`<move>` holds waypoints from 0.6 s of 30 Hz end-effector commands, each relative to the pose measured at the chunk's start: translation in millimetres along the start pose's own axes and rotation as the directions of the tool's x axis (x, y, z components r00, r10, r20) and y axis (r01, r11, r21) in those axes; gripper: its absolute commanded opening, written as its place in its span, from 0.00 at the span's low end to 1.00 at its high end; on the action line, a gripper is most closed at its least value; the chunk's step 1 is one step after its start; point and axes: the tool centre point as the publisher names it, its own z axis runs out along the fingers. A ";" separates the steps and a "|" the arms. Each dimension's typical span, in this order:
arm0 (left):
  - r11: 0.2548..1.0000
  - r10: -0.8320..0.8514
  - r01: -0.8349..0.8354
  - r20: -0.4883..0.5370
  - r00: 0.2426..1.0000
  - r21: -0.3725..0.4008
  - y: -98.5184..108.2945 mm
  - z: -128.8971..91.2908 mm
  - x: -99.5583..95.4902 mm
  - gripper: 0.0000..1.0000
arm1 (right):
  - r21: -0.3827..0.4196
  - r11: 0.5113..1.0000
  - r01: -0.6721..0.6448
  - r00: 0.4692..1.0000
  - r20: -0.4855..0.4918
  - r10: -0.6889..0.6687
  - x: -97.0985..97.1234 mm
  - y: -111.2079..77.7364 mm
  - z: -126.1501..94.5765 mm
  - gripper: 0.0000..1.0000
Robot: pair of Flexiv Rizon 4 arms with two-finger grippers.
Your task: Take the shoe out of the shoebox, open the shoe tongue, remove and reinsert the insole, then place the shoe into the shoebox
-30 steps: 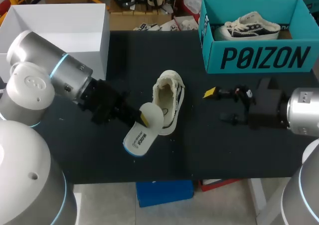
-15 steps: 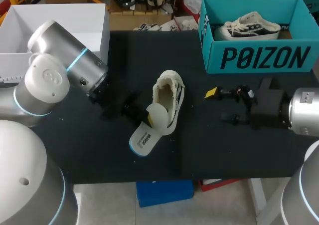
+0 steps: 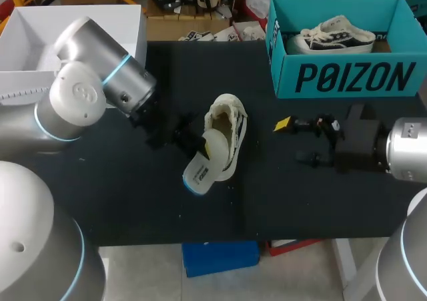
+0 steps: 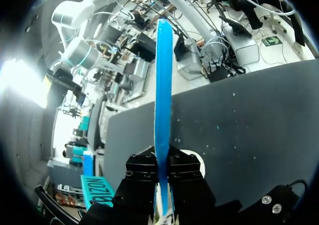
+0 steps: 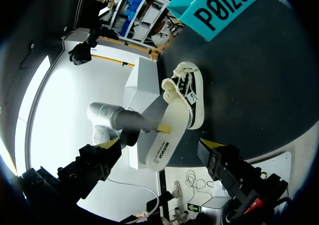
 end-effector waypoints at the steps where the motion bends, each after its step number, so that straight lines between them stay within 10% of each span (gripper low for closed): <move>1: 1.000 0.001 -0.001 -0.011 1.000 0.006 12.6 7.6 -2.4 0.00 | 0.001 1.000 -0.001 1.000 0.000 0.001 0.2 -0.2 -0.2 1.00; 18: 0.999 0.015 -0.017 -0.045 0.999 -0.042 50.4 16.0 -6.4 0.00 | 0.001 1.000 -0.001 1.000 0.000 0.001 0.2 -0.2 -0.2 1.00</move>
